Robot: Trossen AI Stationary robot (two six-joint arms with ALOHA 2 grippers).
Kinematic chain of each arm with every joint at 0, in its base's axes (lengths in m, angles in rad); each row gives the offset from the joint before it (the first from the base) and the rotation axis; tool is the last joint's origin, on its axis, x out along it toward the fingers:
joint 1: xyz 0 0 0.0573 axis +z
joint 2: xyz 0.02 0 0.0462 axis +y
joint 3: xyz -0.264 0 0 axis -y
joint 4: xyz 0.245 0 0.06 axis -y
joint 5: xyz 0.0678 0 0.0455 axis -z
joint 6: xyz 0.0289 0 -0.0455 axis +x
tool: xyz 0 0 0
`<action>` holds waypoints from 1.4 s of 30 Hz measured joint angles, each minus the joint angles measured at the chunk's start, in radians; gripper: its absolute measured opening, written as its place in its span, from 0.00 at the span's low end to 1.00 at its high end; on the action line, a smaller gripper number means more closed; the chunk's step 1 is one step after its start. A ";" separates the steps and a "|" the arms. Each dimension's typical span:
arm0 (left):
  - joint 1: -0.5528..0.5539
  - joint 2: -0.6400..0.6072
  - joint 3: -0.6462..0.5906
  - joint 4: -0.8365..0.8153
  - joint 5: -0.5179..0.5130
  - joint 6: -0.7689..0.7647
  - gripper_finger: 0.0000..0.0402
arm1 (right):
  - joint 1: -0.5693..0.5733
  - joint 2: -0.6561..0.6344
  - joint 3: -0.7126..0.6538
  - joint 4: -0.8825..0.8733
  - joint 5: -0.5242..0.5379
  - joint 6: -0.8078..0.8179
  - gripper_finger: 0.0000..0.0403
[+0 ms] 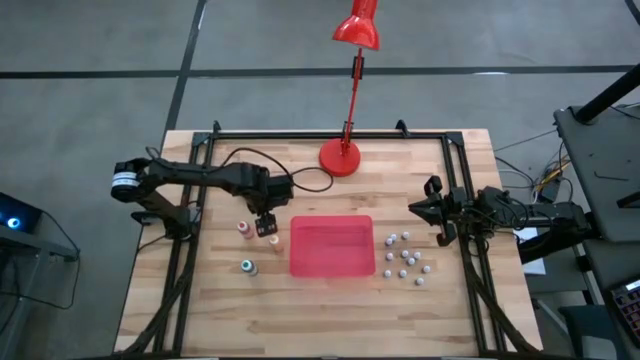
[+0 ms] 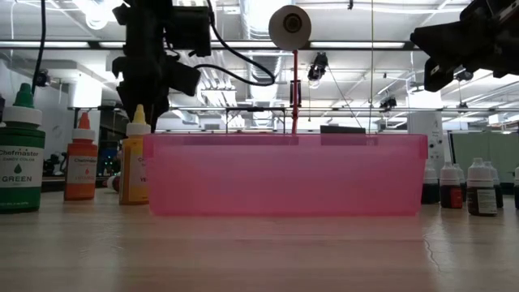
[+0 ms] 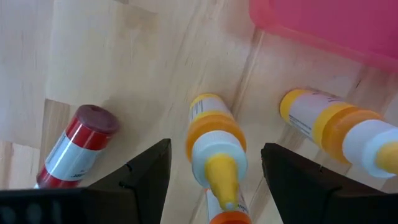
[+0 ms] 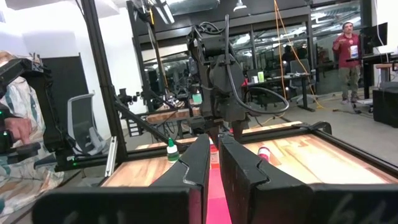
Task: Pick & Place food coloring
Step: Put the top large yellow food coloring bottle into the red bin
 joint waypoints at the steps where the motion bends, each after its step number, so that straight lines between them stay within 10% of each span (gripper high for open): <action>1: 0.000 0.000 -0.002 0.000 0.000 -0.006 0.55 | 0.000 0.000 0.000 -0.001 0.000 0.000 0.07; 42: 0.000 0.000 0.036 -0.015 -0.014 -0.064 0.24 | 0.000 0.000 0.000 -0.025 0.000 0.000 0.07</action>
